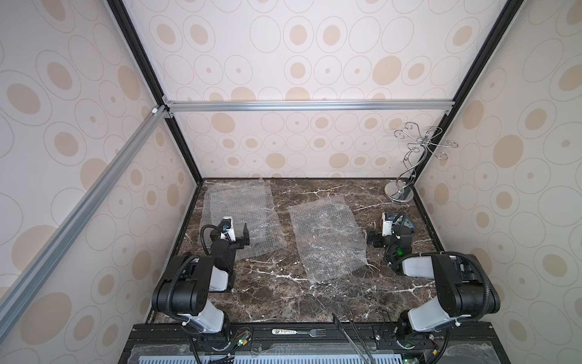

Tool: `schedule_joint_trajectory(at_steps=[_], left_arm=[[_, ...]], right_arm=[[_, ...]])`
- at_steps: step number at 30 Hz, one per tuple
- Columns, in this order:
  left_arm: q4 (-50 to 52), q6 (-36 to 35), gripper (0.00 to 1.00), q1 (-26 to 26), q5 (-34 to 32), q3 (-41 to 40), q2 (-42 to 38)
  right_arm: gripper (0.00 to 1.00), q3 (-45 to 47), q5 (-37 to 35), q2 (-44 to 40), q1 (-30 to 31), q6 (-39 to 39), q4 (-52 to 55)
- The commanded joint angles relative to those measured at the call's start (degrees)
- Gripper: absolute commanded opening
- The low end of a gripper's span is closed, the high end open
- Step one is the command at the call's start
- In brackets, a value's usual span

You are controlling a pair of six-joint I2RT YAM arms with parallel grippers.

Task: Unpack dinner plates from bubble wrap
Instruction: Reset both arms

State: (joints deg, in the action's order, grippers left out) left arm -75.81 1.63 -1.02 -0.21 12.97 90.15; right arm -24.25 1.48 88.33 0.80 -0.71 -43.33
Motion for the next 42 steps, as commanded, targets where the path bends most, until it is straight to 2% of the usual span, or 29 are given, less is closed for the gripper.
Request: schedule_joint_trajectory(at_steps=[1, 9, 12, 18, 22, 42], left_arm=[[-1.5, -1.3, 1.00, 0.5, 0.5, 0.1, 0.4], [-1.5, -1.3, 1.00, 0.5, 0.5, 0.0, 0.4], [-1.5, -1.3, 1.00, 0.4, 0.5, 0.1, 0.4], [-1.5, -1.3, 1.00, 0.5, 0.5, 0.1, 0.4], [-1.5, -1.3, 1.00, 0.5, 0.5, 0.1, 0.4], [-1.3, -1.3, 1.00, 0.5, 0.2, 0.3, 0.4]], right_arm=[[1.00, -0.4, -0.2, -0.4, 0.4, -0.8, -1.0], [1.00, 2.8, 1.5, -1.1, 0.4, -1.5, -6.1], [1.00, -0.7, 0.5, -0.2, 0.4, -1.0, -0.9], [1.00, 3.2, 1.9, -1.3, 0.4, -1.7, -6.4], [1.00, -0.3, 1.4, -0.3, 0.4, -1.3, -1.3], [1.00, -0.2, 1.0, -0.4, 0.4, -1.3, -1.4]])
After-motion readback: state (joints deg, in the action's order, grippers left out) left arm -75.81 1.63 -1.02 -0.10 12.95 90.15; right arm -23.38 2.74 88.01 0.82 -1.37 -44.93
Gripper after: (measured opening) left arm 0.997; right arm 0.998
